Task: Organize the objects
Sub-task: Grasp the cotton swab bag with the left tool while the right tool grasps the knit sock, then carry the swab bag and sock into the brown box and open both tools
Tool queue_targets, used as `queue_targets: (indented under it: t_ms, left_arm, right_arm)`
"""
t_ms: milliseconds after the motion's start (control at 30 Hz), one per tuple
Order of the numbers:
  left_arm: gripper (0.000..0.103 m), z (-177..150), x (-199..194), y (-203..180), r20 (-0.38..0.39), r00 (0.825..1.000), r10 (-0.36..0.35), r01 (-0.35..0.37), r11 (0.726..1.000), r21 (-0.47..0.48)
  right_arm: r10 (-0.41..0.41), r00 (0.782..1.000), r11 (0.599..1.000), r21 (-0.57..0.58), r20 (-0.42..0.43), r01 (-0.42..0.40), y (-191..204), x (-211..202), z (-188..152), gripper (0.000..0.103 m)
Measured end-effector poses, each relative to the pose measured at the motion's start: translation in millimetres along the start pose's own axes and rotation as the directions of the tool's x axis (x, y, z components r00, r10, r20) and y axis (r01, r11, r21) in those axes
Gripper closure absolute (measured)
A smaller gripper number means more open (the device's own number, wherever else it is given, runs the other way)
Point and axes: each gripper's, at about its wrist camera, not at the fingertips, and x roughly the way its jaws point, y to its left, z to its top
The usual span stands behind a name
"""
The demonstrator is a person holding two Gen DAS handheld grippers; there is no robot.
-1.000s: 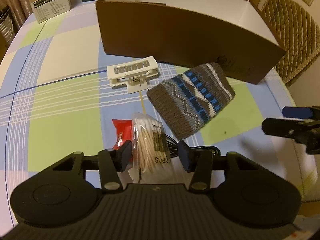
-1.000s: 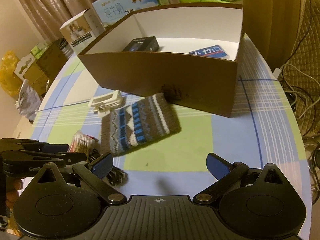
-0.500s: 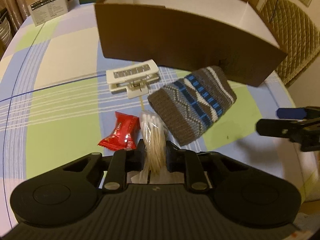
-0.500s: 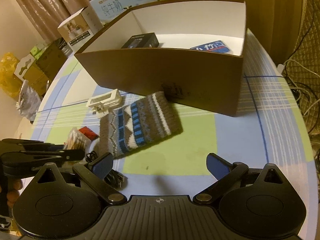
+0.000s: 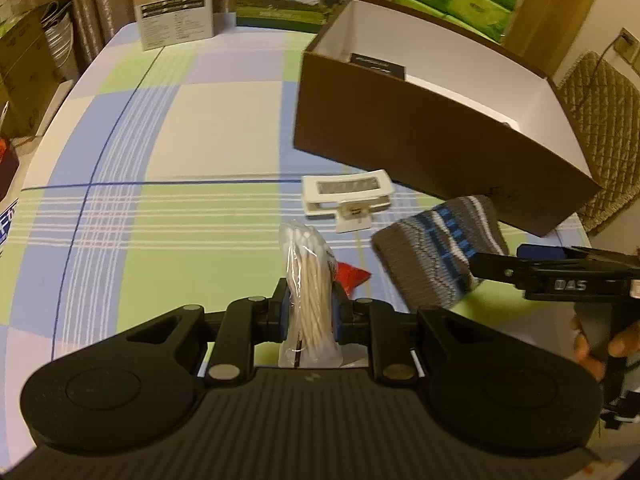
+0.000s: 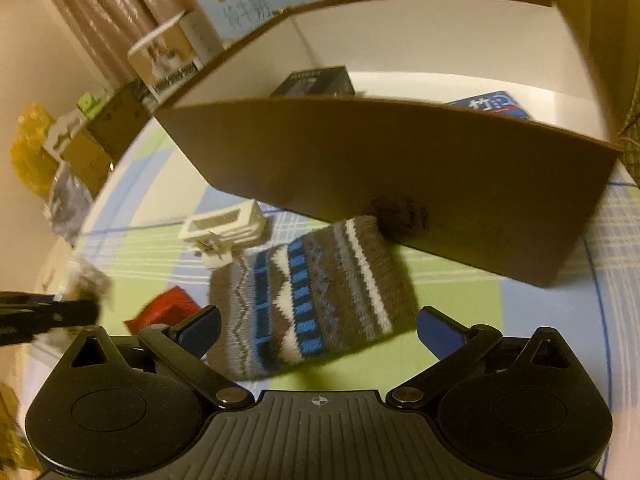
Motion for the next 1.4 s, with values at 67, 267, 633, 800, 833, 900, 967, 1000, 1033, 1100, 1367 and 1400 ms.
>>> queue_targets:
  t_ms: [67,267,633,800,833,900,967,1000,1033,1100,1367,1400]
  left_arm:
    - [0.087,-1.4,1.2,4.5,-0.007,1.0,0.005,-0.005,1.0,-0.007]
    - [0.087,-5.6,4.1,13.0,-0.022,1.0,0.012,-0.013,1.0,-0.027]
    - [0.087,-7.6,1.4,18.1,-0.016,1.0,0.005,-0.005,1.0,-0.028]
    - [0.087,-5.0,-2.9,14.9,-0.002,1.0,-0.007,0.007,1.0,-0.011]
    - [0.087,-4.5,-4.0,14.1,0.0,1.0,-0.009,0.009,1.0,-0.008]
    - [0.087,-3.5,-6.0,12.5,0.006,1.0,-0.014,0.014,1.0,-0.003]
    - [0.087,-2.5,-8.3,10.2,0.012,1.0,-0.019,0.019,1.0,0.005]
    - [0.087,-2.0,-9.5,9.2,0.016,1.0,-0.022,0.021,1.0,0.008]
    - [0.087,-1.6,-10.8,8.2,0.02,0.999,-0.025,0.025,1.0,0.011]
    - [0.087,-0.2,-13.5,5.0,0.027,0.999,-0.033,0.032,0.999,0.018]
    - [0.087,8.8,-25.4,-11.1,0.067,0.995,-0.069,0.065,0.996,0.062]
    - [0.087,10.8,-27.2,-13.5,0.074,0.995,-0.073,0.068,0.995,0.068]
  right_arm:
    - [0.005,1.0,1.0,-0.026,-0.015,-0.006,4.6,11.8,0.0,0.002]
    - [-0.056,0.998,0.982,-0.182,-0.018,0.052,32.0,28.8,-3.1,0.002]
    - [-0.074,0.997,0.967,-0.241,0.03,0.079,37.3,23.3,-10.8,0.079]
    - [-0.048,0.999,0.98,-0.191,0.022,0.051,32.0,7.5,-10.6,0.088]
    - [-0.043,0.999,0.982,-0.181,0.023,0.046,32.2,4.3,-10.4,0.089]
    - [-0.03,0.999,0.986,-0.162,0.029,0.035,32.0,-4.2,-10.4,0.089]
    - [-0.019,0.999,0.988,-0.151,0.042,0.025,32.8,-15.3,-10.6,0.09]
    - [-0.01,0.999,0.989,-0.147,0.051,0.017,33.0,-23.1,-10.6,0.09]
    - [-0.001,0.998,0.99,-0.141,0.06,0.009,33.5,-30.1,-10.7,0.09]
    - [0.016,0.997,0.991,-0.13,0.075,-0.006,35.5,-42.1,-10.0,0.09]
    - [0.047,0.989,0.994,-0.103,0.141,-0.032,39.9,-86.4,-4.5,0.089]
    - [0.048,0.988,0.994,-0.103,0.15,-0.032,40.3,-90.5,-3.3,0.089]
